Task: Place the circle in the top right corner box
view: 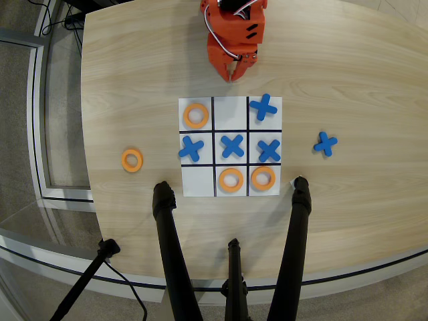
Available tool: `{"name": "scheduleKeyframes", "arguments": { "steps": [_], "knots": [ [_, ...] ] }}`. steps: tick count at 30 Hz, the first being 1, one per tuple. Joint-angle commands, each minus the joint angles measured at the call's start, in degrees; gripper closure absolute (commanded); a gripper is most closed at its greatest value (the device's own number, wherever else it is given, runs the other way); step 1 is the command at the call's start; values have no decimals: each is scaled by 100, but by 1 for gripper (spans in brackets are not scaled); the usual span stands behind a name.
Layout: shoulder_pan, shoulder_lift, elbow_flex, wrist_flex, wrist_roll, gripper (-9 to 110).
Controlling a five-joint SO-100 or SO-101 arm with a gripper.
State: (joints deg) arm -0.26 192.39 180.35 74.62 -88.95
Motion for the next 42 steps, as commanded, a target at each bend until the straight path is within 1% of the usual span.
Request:
{"name": "scheduleKeyframes", "arguments": {
  "steps": [1, 9, 12, 13, 18, 20, 21, 28, 32, 36, 42],
  "knots": [
    [105, -483, -536, 501, 88, 95],
    [97, -501, -536, 492, 88, 95],
    [176, -817, -932, 360, 132, 88],
    [246, -1046, -1204, 308, 149, 88],
    [853, -2856, -2760, -334, 167, 88],
    [1081, -3797, -3463, -747, 229, 81],
    [1178, -4236, -3762, -984, 299, 79],
    [2039, -7084, -5590, -2619, 387, 79],
    [2619, -8490, -6847, -2707, 149, 79],
    [3050, -9589, -7673, -2918, -237, 79],
    [3278, -10775, -8604, -2988, -738, 79]
  ]
}}
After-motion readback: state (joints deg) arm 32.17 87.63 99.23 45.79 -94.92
